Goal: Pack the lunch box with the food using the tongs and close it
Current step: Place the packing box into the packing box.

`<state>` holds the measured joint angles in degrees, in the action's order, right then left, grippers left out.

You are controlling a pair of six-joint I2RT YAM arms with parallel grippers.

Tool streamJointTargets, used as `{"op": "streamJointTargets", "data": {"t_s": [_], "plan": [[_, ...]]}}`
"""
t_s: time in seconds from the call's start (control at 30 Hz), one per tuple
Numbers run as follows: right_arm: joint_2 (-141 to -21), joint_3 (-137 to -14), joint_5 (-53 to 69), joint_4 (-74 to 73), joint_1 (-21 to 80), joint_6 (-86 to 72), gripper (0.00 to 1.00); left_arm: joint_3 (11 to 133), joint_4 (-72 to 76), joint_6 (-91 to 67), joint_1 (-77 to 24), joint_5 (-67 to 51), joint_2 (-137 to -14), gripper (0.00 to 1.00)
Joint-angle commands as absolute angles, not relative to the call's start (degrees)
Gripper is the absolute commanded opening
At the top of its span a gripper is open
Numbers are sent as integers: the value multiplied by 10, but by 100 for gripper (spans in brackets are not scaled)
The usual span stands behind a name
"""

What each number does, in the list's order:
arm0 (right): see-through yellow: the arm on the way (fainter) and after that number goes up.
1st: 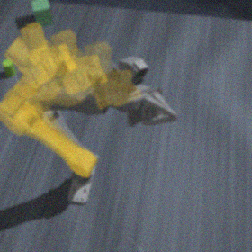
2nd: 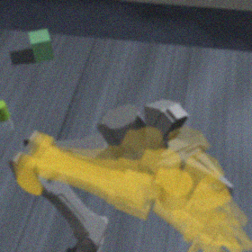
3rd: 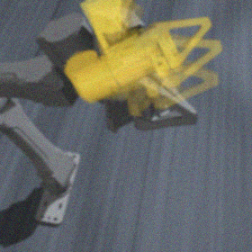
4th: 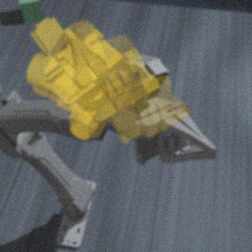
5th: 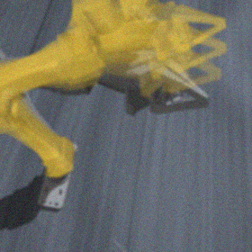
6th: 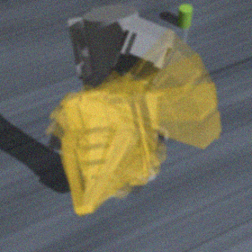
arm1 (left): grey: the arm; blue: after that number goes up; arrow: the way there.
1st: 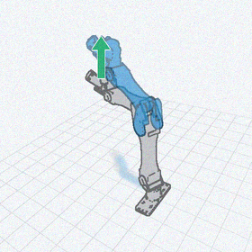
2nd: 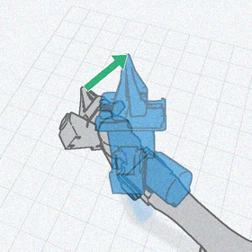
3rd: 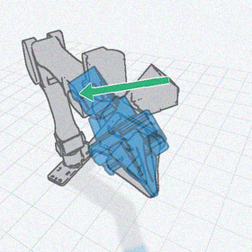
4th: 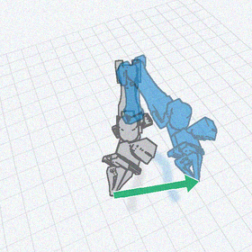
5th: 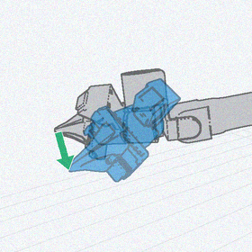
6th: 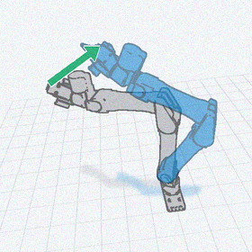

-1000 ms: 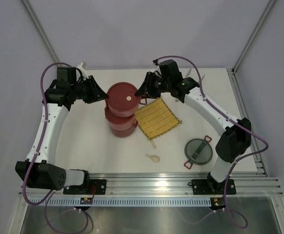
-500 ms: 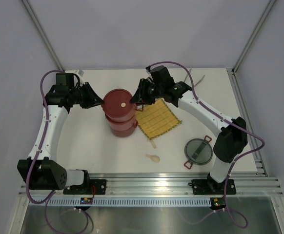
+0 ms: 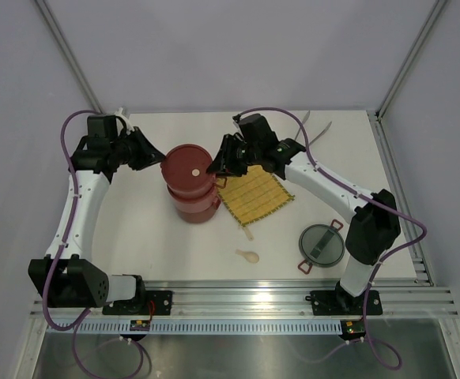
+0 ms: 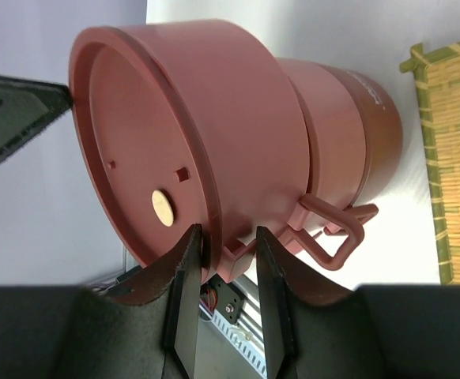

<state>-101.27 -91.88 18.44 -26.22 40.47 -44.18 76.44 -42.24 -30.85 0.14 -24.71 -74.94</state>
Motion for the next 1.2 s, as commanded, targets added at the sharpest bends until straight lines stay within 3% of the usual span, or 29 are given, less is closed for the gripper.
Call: {"op": "streamJointTargets", "data": {"t_s": [0.0, 1.17], "plan": [[-988, -911, 218, -207, 446, -455, 0, 792, -395, -321, -4, -265, -743, 7], [-937, -910, 201, -213, 461, -569, 0, 791, -386, -320, -4, -272, -757, 6]]}}
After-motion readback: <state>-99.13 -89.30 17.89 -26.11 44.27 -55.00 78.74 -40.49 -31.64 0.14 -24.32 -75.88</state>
